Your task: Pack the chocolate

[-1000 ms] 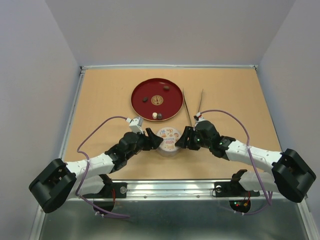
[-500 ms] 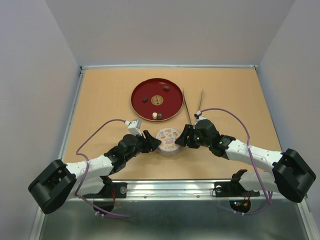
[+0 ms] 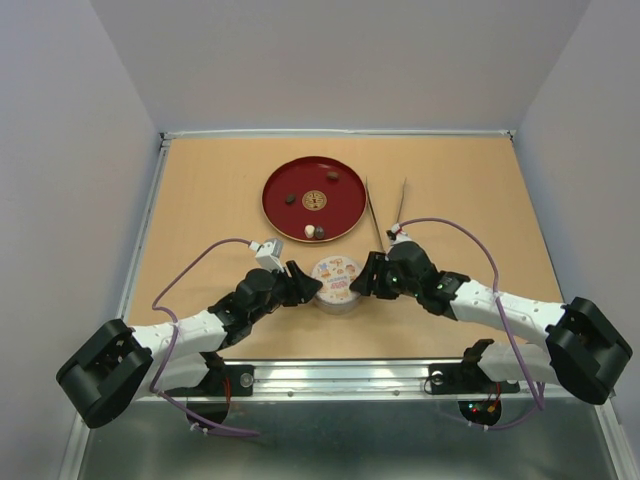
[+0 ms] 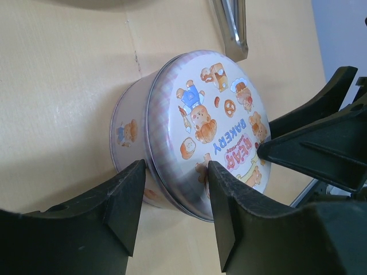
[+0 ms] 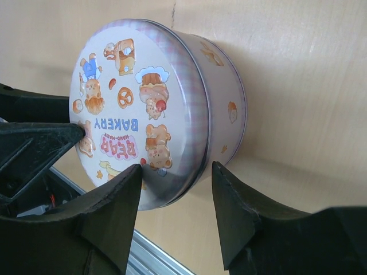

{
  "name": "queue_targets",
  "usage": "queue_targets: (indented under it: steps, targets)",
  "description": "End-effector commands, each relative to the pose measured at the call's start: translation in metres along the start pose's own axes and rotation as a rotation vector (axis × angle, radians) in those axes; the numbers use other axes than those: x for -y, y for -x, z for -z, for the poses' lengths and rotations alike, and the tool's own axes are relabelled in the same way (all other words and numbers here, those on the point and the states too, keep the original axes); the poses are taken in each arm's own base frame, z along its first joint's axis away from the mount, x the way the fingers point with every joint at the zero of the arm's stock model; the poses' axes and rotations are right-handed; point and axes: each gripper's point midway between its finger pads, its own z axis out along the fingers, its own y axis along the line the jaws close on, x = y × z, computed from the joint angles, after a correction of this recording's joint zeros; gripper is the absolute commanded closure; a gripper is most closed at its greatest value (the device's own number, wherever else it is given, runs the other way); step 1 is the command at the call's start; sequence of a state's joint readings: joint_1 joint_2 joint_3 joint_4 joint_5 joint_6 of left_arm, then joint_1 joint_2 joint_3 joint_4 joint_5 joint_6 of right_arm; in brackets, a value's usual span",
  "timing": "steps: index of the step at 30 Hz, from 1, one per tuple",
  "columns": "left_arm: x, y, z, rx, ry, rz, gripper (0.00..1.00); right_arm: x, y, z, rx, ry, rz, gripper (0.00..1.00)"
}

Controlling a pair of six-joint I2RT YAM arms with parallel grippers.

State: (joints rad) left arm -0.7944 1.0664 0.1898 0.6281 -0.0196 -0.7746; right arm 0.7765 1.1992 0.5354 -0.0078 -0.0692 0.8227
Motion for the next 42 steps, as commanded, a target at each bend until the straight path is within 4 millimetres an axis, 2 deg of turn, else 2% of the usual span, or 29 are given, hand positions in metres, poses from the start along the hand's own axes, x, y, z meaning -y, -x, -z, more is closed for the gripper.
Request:
queue_targets:
  steps: [1, 14, 21, 23, 24, 27, 28, 29, 30, 31, 32, 33, 34, 36, 37, 39, 40, 41, 42]
  targets:
    - [-0.011, -0.008, 0.002, -0.022, 0.029, -0.017, 0.43, 0.001, -0.001, 0.002, -0.003, -0.052, 0.041, 0.44]
    - [-0.034, -0.030, 0.001, -0.098, 0.116, 0.009, 0.44, 0.026, -0.023, -0.008, -0.057, -0.193, 0.067, 0.45]
    - [-0.035, -0.026, -0.001, -0.080, 0.131, 0.021, 0.44, 0.022, -0.017, -0.008, -0.042, -0.192, 0.071, 0.44]
    - [-0.032, -0.021, -0.001, -0.064, 0.127, 0.022, 0.40, 0.016, -0.011, -0.005, -0.021, -0.180, 0.071, 0.41]
    - [-0.029, -0.017, -0.001, -0.053, 0.119, 0.020, 0.35, 0.015, -0.007, -0.003, -0.009, -0.182, 0.075, 0.39]
    - [-0.019, -0.002, 0.000, -0.006, 0.107, 0.007, 0.28, 0.003, 0.007, 0.007, 0.034, -0.161, 0.094, 0.33]
    - [-0.012, 0.008, 0.002, 0.027, 0.090, 0.003, 0.23, 0.001, 0.011, 0.010, 0.046, -0.161, 0.101, 0.31]
    - [-0.013, 0.017, 0.004, 0.052, 0.111, -0.017, 0.21, 0.000, 0.019, 0.014, 0.073, -0.168, 0.119, 0.23]
    - [-0.010, 0.025, 0.007, 0.075, 0.116, -0.026, 0.18, -0.007, 0.028, 0.023, 0.100, -0.160, 0.127, 0.21]
    - [-0.002, 0.039, 0.013, 0.122, 0.102, -0.033, 0.02, -0.008, 0.037, 0.028, 0.135, -0.175, 0.139, 0.18]
    - [-0.007, 0.043, 0.017, 0.130, 0.134, -0.043, 0.01, -0.008, 0.043, 0.033, 0.157, -0.184, 0.161, 0.15]
    - [-0.001, 0.066, 0.025, 0.197, 0.147, -0.059, 0.01, -0.010, 0.058, 0.042, 0.205, -0.204, 0.183, 0.12]
    - [-0.006, 0.071, 0.029, 0.218, 0.169, -0.071, 0.01, -0.011, 0.064, 0.047, 0.226, -0.212, 0.198, 0.11]
    - [-0.002, 0.098, 0.039, 0.286, 0.184, -0.110, 0.01, -0.007, 0.076, 0.053, 0.255, -0.245, 0.219, 0.09]
    - [-0.007, 0.115, 0.042, 0.316, 0.210, -0.112, 0.01, -0.003, 0.091, 0.057, 0.288, -0.272, 0.236, 0.08]
    - [-0.011, 0.132, 0.044, 0.331, 0.237, -0.145, 0.01, 0.002, 0.108, 0.062, 0.326, -0.301, 0.244, 0.08]
    - [-0.021, 0.139, 0.042, 0.321, 0.273, -0.185, 0.01, 0.006, 0.117, 0.064, 0.340, -0.318, 0.248, 0.08]
    - [-0.022, 0.160, 0.045, 0.343, 0.288, -0.188, 0.01, 0.013, 0.134, 0.068, 0.364, -0.351, 0.259, 0.07]
    - [-0.025, 0.172, 0.047, 0.356, 0.304, -0.198, 0.01, 0.017, 0.142, 0.070, 0.374, -0.369, 0.264, 0.07]
